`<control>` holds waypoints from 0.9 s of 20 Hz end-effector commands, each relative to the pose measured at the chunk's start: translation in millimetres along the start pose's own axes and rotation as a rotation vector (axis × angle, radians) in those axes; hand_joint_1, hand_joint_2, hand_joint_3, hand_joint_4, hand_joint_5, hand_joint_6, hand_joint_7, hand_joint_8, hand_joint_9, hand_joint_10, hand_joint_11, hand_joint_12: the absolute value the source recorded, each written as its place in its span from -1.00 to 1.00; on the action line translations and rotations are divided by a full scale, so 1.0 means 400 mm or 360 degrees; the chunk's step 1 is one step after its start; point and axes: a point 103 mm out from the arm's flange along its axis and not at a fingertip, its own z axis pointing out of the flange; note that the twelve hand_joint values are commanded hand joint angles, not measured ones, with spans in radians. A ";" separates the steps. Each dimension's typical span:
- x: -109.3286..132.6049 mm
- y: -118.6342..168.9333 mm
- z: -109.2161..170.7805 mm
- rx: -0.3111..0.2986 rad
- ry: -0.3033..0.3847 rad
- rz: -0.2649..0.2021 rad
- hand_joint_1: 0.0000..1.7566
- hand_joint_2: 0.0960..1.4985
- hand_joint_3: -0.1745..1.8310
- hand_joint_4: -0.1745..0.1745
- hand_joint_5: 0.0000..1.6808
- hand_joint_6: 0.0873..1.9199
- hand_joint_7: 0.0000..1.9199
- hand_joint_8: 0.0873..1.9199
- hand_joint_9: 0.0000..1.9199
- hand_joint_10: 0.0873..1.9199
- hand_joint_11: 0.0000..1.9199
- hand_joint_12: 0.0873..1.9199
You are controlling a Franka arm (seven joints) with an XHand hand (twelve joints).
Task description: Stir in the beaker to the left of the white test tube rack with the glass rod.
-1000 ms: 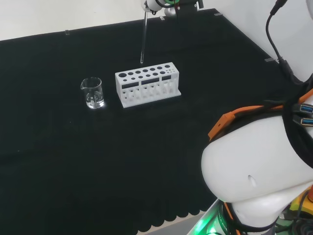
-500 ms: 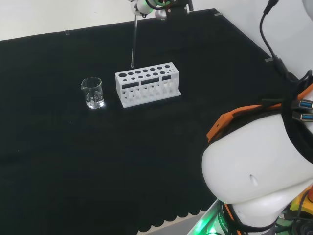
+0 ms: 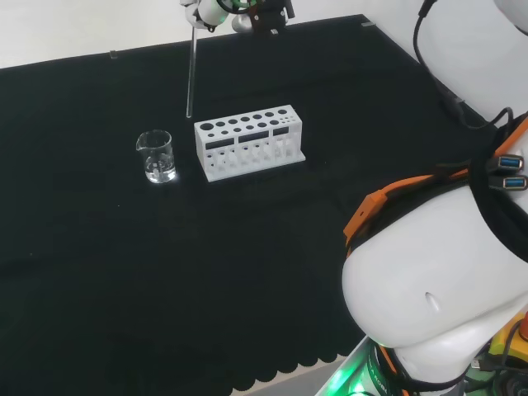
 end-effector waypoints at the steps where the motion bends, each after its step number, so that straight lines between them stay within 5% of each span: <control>1: 0.041 0.047 0.015 0.0012 -0.0003 -0.0120 0.53 -0.47 0.14 -1.00 0.57 -0.53 0.47 -0.21 0.89 -0.60 0.78 -0.49; 12: 0.098 0.118 0.073 0.0043 0.0032 -0.0305 0.53 -0.48 0.14 -1.00 0.58 -0.53 0.47 -0.21 0.89 -0.61 0.78 -0.49; 18: 0.101 0.164 0.111 0.0069 0.0035 -0.0346 0.53 -0.48 0.14 -1.00 0.58 -0.53 0.47 -0.21 0.89 -0.61 0.78 -0.49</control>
